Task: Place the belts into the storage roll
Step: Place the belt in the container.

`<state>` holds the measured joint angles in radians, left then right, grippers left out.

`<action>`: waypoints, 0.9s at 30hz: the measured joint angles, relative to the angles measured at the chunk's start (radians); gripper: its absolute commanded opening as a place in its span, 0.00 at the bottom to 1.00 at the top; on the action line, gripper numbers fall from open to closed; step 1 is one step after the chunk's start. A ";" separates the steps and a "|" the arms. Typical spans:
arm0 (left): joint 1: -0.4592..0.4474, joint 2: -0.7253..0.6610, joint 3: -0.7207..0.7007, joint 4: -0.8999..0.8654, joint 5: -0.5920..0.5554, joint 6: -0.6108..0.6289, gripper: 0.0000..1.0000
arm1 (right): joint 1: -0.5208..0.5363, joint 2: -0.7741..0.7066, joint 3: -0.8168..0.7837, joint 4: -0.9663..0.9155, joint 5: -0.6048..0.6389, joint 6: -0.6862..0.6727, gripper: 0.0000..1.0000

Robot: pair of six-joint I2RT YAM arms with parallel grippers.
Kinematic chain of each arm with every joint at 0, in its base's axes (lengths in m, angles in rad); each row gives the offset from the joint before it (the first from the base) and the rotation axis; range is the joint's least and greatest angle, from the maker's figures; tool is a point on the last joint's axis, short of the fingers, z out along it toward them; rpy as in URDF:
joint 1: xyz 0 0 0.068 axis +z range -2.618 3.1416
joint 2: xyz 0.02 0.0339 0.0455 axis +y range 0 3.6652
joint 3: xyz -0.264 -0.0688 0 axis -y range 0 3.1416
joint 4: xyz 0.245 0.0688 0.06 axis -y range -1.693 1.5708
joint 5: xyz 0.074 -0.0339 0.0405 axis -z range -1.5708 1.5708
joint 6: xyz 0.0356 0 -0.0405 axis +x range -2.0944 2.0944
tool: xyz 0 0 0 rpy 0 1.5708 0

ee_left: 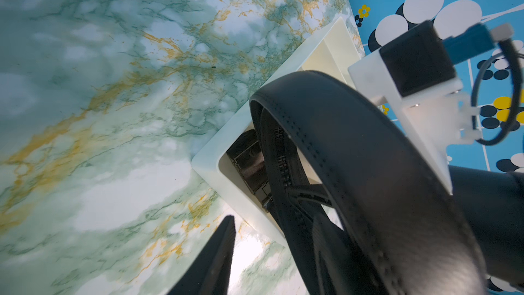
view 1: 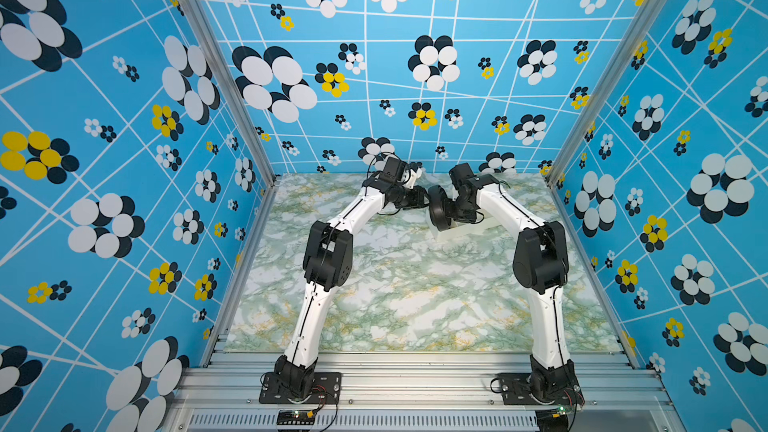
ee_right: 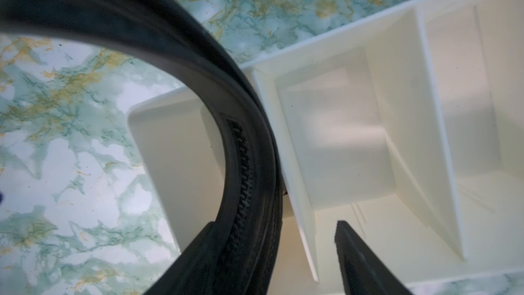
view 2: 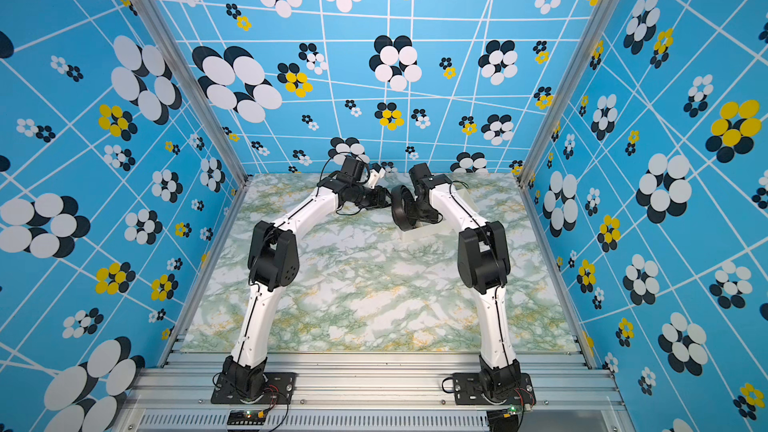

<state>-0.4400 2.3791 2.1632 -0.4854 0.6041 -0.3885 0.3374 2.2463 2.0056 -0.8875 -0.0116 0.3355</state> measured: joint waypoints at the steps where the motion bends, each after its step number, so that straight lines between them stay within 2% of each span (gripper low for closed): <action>1: 0.000 0.000 0.003 0.000 0.002 0.000 0.48 | -0.002 0.000 0.000 -0.001 0.001 -0.003 0.69; 8: -0.001 0.000 0.005 -0.010 0.001 0.002 0.48 | -0.020 -0.007 -0.003 -0.026 0.027 -0.016 0.69; 10: -0.001 0.000 0.005 -0.018 0.001 0.009 0.48 | -0.023 -0.029 -0.019 -0.028 0.042 -0.019 0.63; 11: -0.001 0.000 0.005 -0.022 0.001 0.012 0.48 | -0.024 -0.043 -0.024 -0.030 0.051 -0.023 0.53; 13: -0.001 0.000 0.003 -0.024 0.000 0.016 0.48 | -0.028 -0.066 -0.027 -0.030 0.063 -0.029 0.10; 14: -0.002 0.000 -0.001 -0.024 -0.002 0.018 0.48 | -0.031 -0.076 -0.026 -0.029 0.067 -0.033 0.00; 20: -0.003 -0.001 -0.055 -0.039 -0.021 0.043 0.48 | -0.049 -0.064 0.053 -0.037 0.078 -0.034 0.00; 27: -0.003 -0.002 -0.085 -0.063 -0.037 0.054 0.48 | -0.051 0.080 0.253 -0.040 0.057 -0.033 0.00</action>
<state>-0.4435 2.3768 2.0785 -0.5480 0.5667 -0.3347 0.2863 2.3260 2.2581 -0.9279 0.0456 0.3023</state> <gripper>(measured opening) 0.479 0.047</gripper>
